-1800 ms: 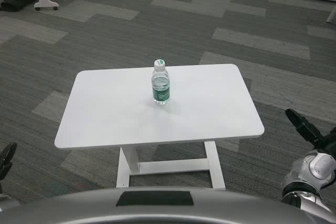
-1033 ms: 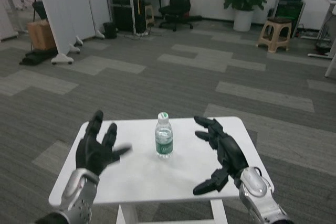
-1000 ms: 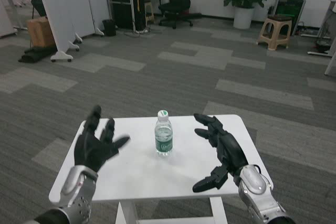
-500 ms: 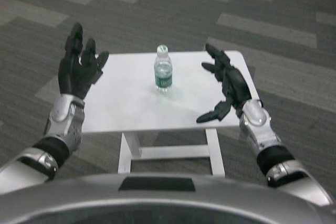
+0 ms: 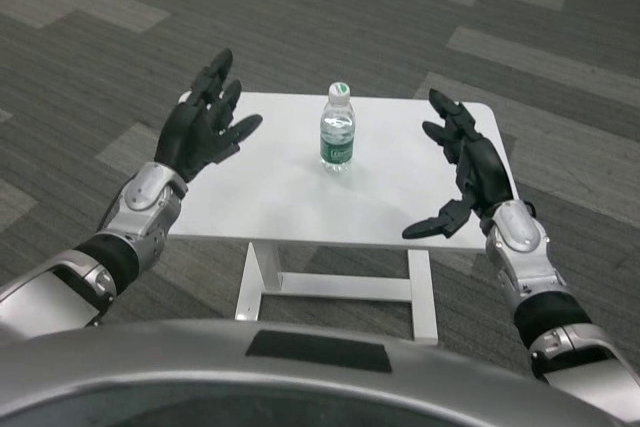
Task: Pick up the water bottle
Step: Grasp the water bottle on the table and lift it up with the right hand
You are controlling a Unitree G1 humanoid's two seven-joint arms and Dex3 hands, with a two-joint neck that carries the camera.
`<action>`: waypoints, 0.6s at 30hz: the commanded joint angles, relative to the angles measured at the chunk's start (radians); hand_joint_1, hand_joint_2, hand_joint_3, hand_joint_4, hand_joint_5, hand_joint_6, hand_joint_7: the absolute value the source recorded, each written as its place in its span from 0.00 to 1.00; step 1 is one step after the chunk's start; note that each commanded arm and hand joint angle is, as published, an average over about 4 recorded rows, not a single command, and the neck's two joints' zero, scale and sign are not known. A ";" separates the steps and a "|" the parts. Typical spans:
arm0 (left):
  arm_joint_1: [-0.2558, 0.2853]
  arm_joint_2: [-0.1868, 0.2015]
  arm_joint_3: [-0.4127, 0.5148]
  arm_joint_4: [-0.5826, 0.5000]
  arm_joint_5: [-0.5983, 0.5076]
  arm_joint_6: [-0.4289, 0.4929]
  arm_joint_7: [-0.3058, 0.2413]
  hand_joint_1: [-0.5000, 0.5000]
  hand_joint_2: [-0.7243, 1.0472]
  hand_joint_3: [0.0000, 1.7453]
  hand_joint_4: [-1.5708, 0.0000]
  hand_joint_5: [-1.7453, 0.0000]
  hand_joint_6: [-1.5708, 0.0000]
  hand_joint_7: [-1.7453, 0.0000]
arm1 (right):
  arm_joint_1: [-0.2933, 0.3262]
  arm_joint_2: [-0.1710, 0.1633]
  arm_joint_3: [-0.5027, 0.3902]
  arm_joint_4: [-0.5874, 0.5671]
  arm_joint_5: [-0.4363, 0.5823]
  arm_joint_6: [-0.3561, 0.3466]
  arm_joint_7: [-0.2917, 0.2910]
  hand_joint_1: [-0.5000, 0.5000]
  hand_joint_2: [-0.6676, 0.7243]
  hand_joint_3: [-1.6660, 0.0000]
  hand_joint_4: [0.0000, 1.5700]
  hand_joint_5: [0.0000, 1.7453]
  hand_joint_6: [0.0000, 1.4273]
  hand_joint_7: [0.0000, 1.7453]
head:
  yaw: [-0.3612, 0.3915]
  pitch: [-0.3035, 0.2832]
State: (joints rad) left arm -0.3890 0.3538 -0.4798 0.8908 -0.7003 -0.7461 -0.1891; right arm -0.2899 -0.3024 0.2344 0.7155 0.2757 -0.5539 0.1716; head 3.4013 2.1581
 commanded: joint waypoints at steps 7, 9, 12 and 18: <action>-0.033 0.006 -0.098 0.065 -0.082 0.040 -0.004 1.00 1.00 0.10 1.00 1.00 1.00 1.00 | -0.040 -0.006 0.013 0.024 0.005 0.009 0.002 0.38 0.82 0.69 0.00 0.28 0.00 0.08 | -0.041 0.161; -0.033 0.004 -0.098 0.069 -0.083 0.042 -0.004 1.00 1.00 0.10 1.00 1.00 1.00 1.00 | -0.043 -0.006 0.015 0.025 0.005 0.009 0.002 0.38 0.82 0.71 0.00 0.28 0.00 0.06 | -0.048 0.202; -0.033 0.002 -0.100 0.071 -0.087 0.042 -0.004 1.00 1.00 0.10 1.00 1.00 1.00 1.00 | -0.045 -0.006 0.017 0.027 0.005 0.009 0.002 0.38 0.82 0.69 0.00 0.28 0.00 0.05 | -0.046 0.197; -0.034 0.000 -0.134 0.077 -0.169 0.042 -0.002 1.00 0.80 0.07 1.00 1.00 1.00 1.00 | -0.045 -0.006 0.017 0.028 0.005 0.009 0.002 0.38 0.82 0.71 0.00 0.25 0.00 0.06 | -0.013 0.320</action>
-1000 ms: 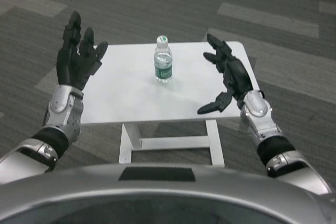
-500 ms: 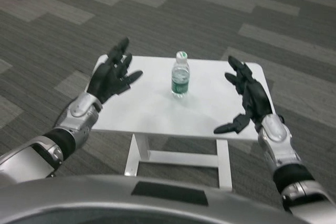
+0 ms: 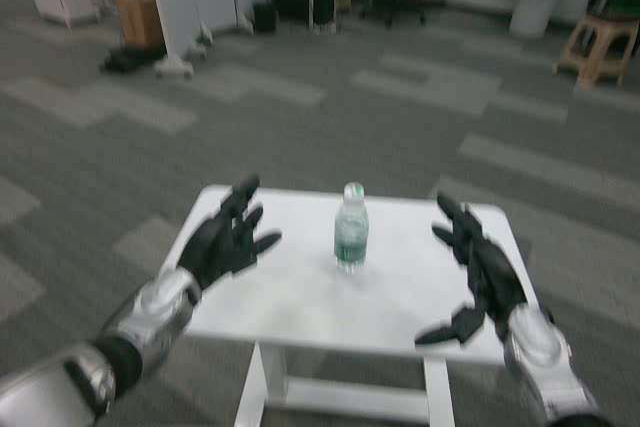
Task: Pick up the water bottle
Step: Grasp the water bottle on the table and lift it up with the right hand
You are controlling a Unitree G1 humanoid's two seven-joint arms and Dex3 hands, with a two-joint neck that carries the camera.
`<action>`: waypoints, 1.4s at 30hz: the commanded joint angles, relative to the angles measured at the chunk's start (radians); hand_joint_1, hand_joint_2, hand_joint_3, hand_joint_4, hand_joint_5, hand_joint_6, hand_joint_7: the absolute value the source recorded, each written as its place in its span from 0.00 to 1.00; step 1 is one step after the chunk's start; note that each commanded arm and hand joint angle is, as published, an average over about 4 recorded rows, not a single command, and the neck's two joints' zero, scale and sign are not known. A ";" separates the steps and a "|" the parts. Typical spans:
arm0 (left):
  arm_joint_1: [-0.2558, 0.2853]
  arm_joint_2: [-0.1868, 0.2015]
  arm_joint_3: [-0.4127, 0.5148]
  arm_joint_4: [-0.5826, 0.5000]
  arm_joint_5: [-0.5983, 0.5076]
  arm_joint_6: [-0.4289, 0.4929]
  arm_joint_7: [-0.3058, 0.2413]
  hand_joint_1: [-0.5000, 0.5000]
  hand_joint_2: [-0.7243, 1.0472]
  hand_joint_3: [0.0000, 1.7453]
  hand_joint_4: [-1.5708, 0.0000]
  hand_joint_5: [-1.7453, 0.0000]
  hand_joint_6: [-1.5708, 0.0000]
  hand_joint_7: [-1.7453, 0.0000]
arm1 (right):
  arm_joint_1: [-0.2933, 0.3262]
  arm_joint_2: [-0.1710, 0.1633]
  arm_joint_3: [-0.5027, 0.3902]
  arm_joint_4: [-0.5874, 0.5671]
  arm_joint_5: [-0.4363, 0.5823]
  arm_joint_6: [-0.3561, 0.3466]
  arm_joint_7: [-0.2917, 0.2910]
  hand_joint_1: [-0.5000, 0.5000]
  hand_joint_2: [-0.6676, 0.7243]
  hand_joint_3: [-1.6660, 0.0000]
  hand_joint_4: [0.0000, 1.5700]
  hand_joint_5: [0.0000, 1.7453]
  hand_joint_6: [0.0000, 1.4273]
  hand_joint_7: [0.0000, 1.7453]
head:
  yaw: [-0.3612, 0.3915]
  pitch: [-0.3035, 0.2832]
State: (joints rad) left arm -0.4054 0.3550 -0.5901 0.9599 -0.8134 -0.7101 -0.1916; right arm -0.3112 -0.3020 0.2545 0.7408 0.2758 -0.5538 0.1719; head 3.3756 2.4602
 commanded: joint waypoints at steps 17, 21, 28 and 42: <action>-0.024 -0.008 -0.082 0.008 -0.173 0.006 0.006 1.00 0.21 0.05 1.00 1.00 1.00 1.00 | -0.022 -0.006 -0.006 -0.001 0.005 0.009 0.003 0.38 0.83 0.71 0.00 0.24 0.00 0.06 | 0.074 0.016; -0.024 -0.008 -0.082 0.008 -0.182 0.006 0.006 1.00 0.78 0.05 1.00 1.00 1.00 1.00 | -0.022 -0.004 -0.006 -0.001 0.005 0.009 0.003 0.38 0.82 0.71 0.00 0.22 0.00 0.05 | 0.092 -0.003; -0.024 -0.008 -0.082 0.008 -0.183 0.006 0.003 1.00 1.00 0.10 1.00 1.00 1.00 1.00 | -0.022 -0.002 -0.006 -0.001 0.003 0.009 0.003 0.38 0.82 0.71 0.00 0.22 0.00 0.05 | 0.109 -0.016; -0.024 -0.009 -0.081 0.008 -0.189 0.006 0.005 1.00 0.95 0.10 1.00 1.00 1.00 1.00 | -0.020 0.000 -0.006 0.000 0.005 0.009 0.003 0.39 0.82 0.71 0.00 0.22 0.00 0.08 | 0.139 -0.041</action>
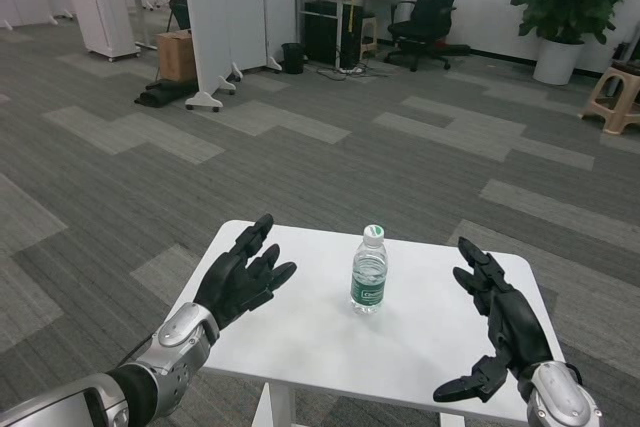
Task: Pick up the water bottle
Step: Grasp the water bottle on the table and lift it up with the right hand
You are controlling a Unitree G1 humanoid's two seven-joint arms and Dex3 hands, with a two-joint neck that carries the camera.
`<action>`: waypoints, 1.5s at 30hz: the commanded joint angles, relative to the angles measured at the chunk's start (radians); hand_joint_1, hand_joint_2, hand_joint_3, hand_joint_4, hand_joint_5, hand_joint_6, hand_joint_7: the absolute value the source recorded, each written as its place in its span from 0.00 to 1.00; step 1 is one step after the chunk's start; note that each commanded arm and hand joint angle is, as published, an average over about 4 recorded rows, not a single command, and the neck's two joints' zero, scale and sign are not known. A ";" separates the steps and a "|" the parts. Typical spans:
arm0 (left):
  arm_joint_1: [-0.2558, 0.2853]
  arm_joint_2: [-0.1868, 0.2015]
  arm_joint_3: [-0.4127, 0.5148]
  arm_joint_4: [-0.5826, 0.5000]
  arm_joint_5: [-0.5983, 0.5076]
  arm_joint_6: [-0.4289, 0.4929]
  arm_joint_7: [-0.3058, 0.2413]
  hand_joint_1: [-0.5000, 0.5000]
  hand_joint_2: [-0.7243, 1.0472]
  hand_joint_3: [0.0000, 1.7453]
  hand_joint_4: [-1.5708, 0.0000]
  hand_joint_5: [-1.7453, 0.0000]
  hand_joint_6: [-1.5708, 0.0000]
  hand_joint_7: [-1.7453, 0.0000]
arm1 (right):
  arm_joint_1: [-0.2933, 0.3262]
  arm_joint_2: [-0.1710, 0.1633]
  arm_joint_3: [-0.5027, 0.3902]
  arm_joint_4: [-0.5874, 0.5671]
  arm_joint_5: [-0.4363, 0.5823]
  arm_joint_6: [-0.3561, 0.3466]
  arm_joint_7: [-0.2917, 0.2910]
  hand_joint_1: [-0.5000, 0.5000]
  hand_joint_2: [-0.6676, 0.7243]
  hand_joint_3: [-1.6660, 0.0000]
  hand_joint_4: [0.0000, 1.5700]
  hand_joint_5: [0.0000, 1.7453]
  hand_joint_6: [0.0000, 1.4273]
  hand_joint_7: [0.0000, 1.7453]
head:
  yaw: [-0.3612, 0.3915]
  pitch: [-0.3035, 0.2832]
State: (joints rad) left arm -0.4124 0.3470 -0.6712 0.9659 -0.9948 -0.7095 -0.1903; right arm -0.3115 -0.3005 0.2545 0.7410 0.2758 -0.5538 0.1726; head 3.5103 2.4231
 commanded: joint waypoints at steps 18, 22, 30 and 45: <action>-0.017 -0.003 -0.018 0.004 -0.059 0.005 0.012 1.00 0.56 0.05 1.00 1.00 1.00 1.00 | -0.020 -0.002 -0.002 0.000 0.005 0.009 0.002 0.40 0.82 0.71 0.00 0.22 0.00 0.04 | 0.007 -0.041; -0.023 -0.003 -0.012 0.016 -0.040 0.001 0.014 1.00 0.94 0.05 1.00 1.00 1.00 1.00 | -0.021 -0.002 0.008 0.006 0.004 0.009 0.003 0.38 0.82 0.71 0.00 0.22 0.00 0.04 | -0.013 -0.059; -0.072 -0.012 0.071 0.085 0.126 -0.039 0.065 1.00 1.00 0.05 1.00 1.00 1.00 1.00 | -0.024 -0.002 0.017 0.020 0.005 0.011 0.004 0.38 0.82 0.71 0.00 0.22 0.00 0.04 | -0.078 -0.135; -0.361 -0.008 0.069 0.275 0.501 0.077 0.131 1.00 1.00 0.05 1.00 1.00 1.00 1.00 | -0.054 -0.002 0.036 0.042 0.005 0.011 0.008 0.38 0.85 0.71 0.00 0.22 0.00 0.04 | -0.107 -0.147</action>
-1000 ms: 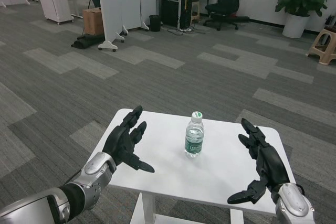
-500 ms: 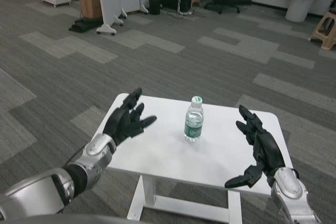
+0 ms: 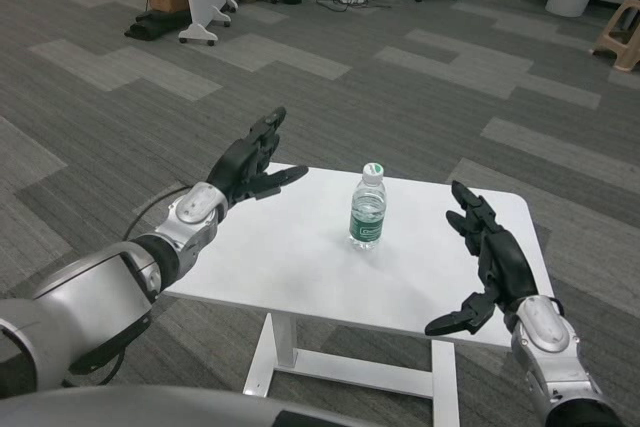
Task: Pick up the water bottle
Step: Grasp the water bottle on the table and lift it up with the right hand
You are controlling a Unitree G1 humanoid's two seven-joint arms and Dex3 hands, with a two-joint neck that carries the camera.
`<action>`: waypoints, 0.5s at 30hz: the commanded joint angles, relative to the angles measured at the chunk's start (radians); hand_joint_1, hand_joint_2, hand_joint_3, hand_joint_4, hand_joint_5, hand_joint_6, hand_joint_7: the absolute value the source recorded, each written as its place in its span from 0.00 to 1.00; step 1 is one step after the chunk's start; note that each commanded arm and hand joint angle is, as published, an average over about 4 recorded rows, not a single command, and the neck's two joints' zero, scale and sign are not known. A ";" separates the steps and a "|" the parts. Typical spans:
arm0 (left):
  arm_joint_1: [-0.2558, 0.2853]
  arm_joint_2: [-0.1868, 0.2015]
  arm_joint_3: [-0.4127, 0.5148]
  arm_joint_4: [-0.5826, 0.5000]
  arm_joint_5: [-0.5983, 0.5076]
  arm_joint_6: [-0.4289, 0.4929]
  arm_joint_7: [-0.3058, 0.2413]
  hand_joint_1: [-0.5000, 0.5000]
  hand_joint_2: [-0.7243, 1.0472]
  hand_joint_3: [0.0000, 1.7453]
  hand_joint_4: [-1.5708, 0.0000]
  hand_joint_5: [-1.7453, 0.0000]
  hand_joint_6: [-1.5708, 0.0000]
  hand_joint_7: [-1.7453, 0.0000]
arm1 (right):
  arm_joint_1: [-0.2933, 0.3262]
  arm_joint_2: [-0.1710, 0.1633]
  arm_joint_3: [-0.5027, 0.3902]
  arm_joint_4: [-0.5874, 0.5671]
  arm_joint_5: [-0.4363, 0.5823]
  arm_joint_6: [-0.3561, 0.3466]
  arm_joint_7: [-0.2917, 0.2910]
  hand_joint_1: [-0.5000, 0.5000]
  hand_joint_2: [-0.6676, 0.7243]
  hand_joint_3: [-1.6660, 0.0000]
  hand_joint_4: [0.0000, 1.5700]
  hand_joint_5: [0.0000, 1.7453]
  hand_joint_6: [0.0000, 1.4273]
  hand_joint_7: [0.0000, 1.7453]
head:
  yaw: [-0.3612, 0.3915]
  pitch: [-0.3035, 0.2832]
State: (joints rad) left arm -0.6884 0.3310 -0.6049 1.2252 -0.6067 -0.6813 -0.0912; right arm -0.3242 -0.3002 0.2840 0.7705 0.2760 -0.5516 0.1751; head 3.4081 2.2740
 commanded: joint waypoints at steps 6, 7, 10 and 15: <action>-0.234 -0.061 0.004 0.100 0.291 0.164 0.054 1.00 1.00 0.09 1.00 1.00 1.00 1.00 | -0.055 0.000 0.015 0.021 0.005 0.009 0.006 0.38 0.82 0.71 0.00 0.25 0.00 0.04 | -0.034 0.020; -0.246 -0.070 0.004 0.109 0.303 0.188 0.060 1.00 1.00 0.09 1.00 1.00 1.00 1.00 | -0.055 0.000 0.015 0.020 0.005 0.009 0.006 0.38 0.83 0.71 0.00 0.25 0.00 0.05 | -0.039 0.024; -0.274 -0.090 -0.002 0.126 0.338 0.239 0.075 1.00 1.00 0.07 1.00 1.00 1.00 1.00 | -0.055 0.002 0.014 0.019 0.005 0.009 0.006 0.38 0.86 0.71 0.00 0.22 0.00 0.06 | -0.049 0.030; -0.281 -0.115 -0.023 0.126 0.374 0.248 0.079 1.00 1.00 0.10 1.00 1.00 1.00 1.00 | -0.057 0.003 0.015 0.023 0.005 0.009 0.006 0.38 0.82 0.71 0.00 0.22 0.00 0.04 | -0.072 0.056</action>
State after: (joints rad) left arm -0.9451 0.2274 -0.6164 1.3408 -0.2434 -0.4410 -0.0190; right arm -0.3621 -0.2972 0.2989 0.7868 0.2759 -0.5494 0.1823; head 3.3423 2.3235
